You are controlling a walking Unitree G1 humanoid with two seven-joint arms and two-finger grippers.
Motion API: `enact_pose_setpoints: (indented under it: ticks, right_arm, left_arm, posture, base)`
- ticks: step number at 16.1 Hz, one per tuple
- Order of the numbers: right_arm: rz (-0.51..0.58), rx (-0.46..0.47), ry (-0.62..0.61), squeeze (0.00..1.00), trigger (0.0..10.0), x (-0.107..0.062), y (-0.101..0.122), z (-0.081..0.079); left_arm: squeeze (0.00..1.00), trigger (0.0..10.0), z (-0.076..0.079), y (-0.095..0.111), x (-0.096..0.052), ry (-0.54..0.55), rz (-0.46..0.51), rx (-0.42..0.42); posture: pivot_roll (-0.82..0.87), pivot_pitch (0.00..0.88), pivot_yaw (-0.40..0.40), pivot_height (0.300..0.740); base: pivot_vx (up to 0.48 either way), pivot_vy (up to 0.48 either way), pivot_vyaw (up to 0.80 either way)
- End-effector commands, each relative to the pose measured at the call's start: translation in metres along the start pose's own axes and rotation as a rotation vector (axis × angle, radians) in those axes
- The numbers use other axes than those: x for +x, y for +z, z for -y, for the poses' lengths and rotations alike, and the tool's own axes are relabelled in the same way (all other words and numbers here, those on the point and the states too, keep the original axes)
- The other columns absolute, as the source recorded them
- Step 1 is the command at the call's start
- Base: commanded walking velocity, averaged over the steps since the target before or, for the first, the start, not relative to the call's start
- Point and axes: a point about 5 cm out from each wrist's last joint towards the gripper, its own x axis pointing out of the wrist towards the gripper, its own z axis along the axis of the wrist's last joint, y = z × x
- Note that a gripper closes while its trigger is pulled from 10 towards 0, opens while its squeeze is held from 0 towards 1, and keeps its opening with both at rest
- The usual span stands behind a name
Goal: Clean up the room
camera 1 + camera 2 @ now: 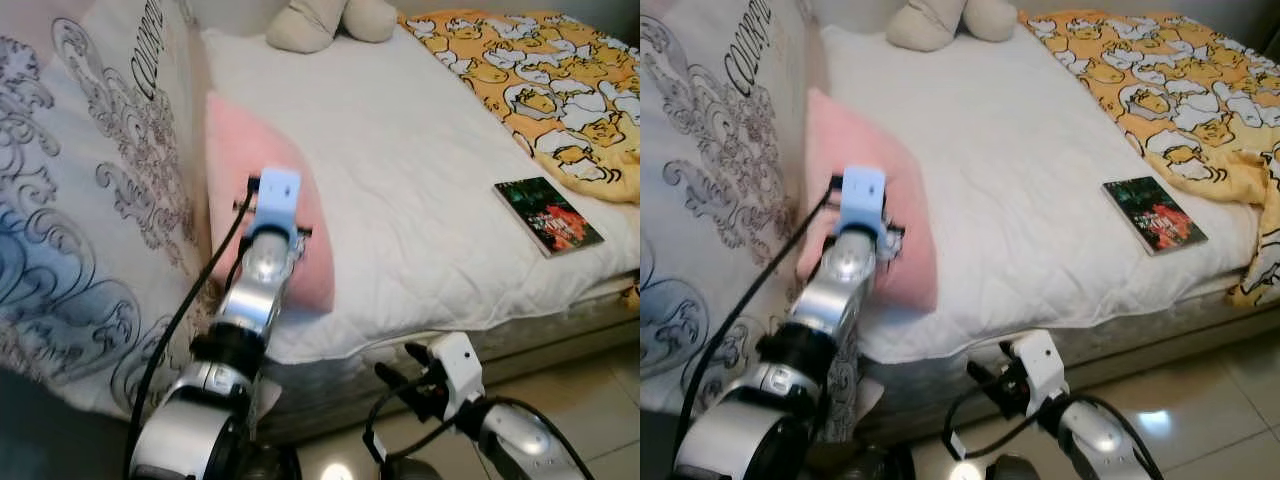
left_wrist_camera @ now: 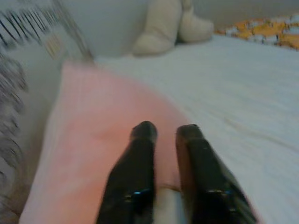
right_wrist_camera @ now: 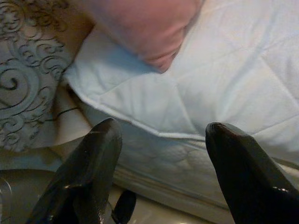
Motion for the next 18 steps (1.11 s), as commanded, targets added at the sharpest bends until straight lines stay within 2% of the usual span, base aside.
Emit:
enact_pose_setpoints:
  ticks: [1, 3, 5, 6, 7, 8, 9, 10, 11, 12, 13, 14, 15, 16, 17, 18]
  right_arm:
    - [0.001, -0.01, 0.005, 0.0, 10.0, 0.0, 0.001, 0.001]
    - [-0.003, -0.008, 0.005, 0.0, 10.0, -0.001, 0.0, 0.001]
    - [-0.006, -0.008, 0.007, 0.0, 10.0, 0.0, -0.001, 0.001]
    - [-0.001, -0.009, 0.003, 0.0, 10.0, 0.0, 0.0, 0.001]
    - [0.035, -0.001, -0.032, 0.0, 10.0, 0.001, 0.005, 0.003]
    - [0.13, 0.021, -0.186, 0.0, 10.0, -0.001, 0.018, 0.013]
    - [0.192, 0.042, -0.326, 0.0, 10.0, -0.004, 0.025, 0.021]
    - [0.241, 0.069, -0.384, 0.0, 10.0, -0.009, 0.031, 0.021]
    - [0.275, 0.019, -0.443, 0.0, 10.0, -0.013, 0.038, 0.02]
    - [0.291, -0.028, -0.514, 0.0, 10.0, -0.013, 0.044, 0.025]
    - [0.323, -0.012, -0.533, 0.64, 10.0, -0.011, 0.051, 0.029]
    - [0.362, 0.003, -0.544, 1.0, 10.0, -0.009, 0.058, 0.032]
    - [0.387, 0.017, -0.552, 1.0, 10.0, -0.006, 0.061, 0.035]
    - [0.384, 0.038, -0.556, 1.0, 10.0, -0.002, 0.059, 0.041]
    - [0.382, 0.036, -0.556, 1.0, 10.0, -0.001, 0.059, 0.042]
    - [0.361, 0.035, -0.553, 1.0, 10.0, 0.002, 0.056, 0.044]
  left_arm:
    - [1.0, 10.0, -0.001, 0.011, 0.004, -0.018, 0.043, 0.024]
    - [1.0, 10.0, -0.012, 0.035, 0.014, -0.003, 0.119, 0.07]
    - [1.0, 10.0, -0.021, 0.05, 0.02, 0.021, 0.142, 0.054]
    - [1.0, 10.0, -0.025, 0.054, 0.02, 0.021, 0.153, 0.019]
    - [1.0, 10.0, -0.023, 0.053, 0.012, -0.031, 0.165, -0.075]
    - [0.0, 10.0, -0.017, 0.041, -0.009, -0.134, 0.184, -0.169]
    - [0.0, 10.0, -0.016, 0.03, -0.023, -0.157, 0.187, -0.165]
    - [0.0, 10.0, -0.019, 0.012, -0.037, -0.141, 0.155, -0.115]
    - [0.0, 10.0, -0.03, -0.01, -0.054, -0.08, 0.108, -0.107]
    - [1.0, 10.0, -0.039, -0.026, -0.065, -0.046, 0.063, -0.126]
    - [1.0, 10.0, -0.045, -0.035, -0.072, -0.035, 0.035, -0.127]
    - [1.0, 10.0, -0.05, -0.041, -0.079, -0.03, 0.03, -0.09]
    - [1.0, 10.0, -0.052, -0.047, -0.084, -0.031, 0.019, -0.068]
    - [1.0, 10.0, -0.056, -0.057, -0.089, -0.005, -0.029, -0.169]
    - [1.0, 10.0, -0.057, -0.06, -0.091, 0.003, -0.052, -0.216]
    - [1.0, 10.0, -0.057, -0.063, -0.092, -0.007, -0.07, -0.23]
  posture:
    - [-0.22, 0.057, 0.052, 0.74]
    - [-0.22, 0.063, 0.05, 0.74]
    - [-0.22, 0.066, 0.053, 0.74]
    - [-0.22, 0.066, 0.054, 0.74]
    - [-0.22, 0.064, 0.061, 0.74]
    - [-0.21, 0.057, 0.067, 0.74]
    - [-0.21, 0.052, 0.069, 0.74]
    - [-0.2, 0.042, 0.071, 0.74]
    - [-0.19, 0.03, 0.074, 0.74]
    - [-0.19, 0.015, 0.071, 0.74]
    - [-0.18, 0.002, 0.072, 0.74]
    - [-0.18, 0.0, 0.071, 0.74]
    - [-0.17, 0.0, 0.07, 0.74]
    - [-0.15, 0.0, 0.067, 0.74]
    - [-0.15, 0.0, 0.067, 0.74]
    - [-0.15, 0.0, 0.065, 0.74]
  base:
    - [0.0, 0.0, 0.0]
    - [0.0, 0.0, 0.0]
    - [0.0, 0.0, 0.0]
    - [0.0, 0.0, 0.0]
    - [0.0, 0.0, 0.0]
    - [0.0, 0.0, 0.0]
    - [0.0, 0.0, 0.0]
    - [0.0, 0.0, 0.0]
    - [0.0, 0.0, 0.0]
    - [0.0, 0.0, 0.0]
    - [0.0, 0.0, 0.0]
    - [0.0, 0.0, 0.0]
    - [0.0, 0.0, 0.0]
    - [0.0, 0.0, 0.0]
    - [0.0, 0.0, 0.0]
    - [0.0, -0.472, 0.0]
